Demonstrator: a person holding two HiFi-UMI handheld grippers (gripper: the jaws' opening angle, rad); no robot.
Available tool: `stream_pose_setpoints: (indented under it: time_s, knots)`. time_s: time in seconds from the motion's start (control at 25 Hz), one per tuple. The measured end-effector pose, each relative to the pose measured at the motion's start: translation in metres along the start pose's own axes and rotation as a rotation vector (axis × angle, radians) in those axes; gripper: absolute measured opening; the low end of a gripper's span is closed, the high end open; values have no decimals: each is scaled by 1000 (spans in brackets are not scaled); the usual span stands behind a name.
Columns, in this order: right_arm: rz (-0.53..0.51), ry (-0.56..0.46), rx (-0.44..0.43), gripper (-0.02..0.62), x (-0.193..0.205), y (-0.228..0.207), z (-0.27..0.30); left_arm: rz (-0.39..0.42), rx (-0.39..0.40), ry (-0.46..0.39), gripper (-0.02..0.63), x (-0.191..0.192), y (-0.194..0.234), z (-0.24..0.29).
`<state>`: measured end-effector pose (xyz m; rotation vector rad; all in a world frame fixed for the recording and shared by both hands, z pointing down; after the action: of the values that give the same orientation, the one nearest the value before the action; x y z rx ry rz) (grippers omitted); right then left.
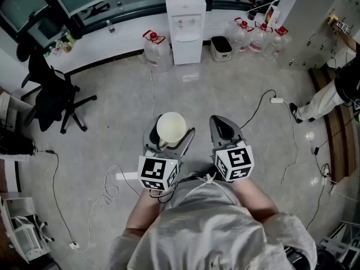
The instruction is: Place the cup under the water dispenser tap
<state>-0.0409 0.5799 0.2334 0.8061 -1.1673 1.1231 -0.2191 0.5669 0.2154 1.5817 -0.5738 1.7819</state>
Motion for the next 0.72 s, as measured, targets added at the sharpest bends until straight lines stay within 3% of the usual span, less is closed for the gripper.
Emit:
stream_pose_setpoints:
  time_s: [0.36,0.72]
  knots:
    - [58,35,-33,28,9,-12,20,-24,-29,21,445,7,11,12]
    - [49,60,-118,28,2,-57,87,-40,-99,34,445,0,38,78]
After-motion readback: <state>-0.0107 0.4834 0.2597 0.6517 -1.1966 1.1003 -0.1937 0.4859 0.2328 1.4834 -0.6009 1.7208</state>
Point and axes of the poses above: the fingertips, and each gripper's own axes: z forward along the fingers, y to its left, x out of its underside, the point moved 7 cm from there along -z, backward along the fingers, and after that the axes turned 4 degrees about x, right-handed, at the moved point
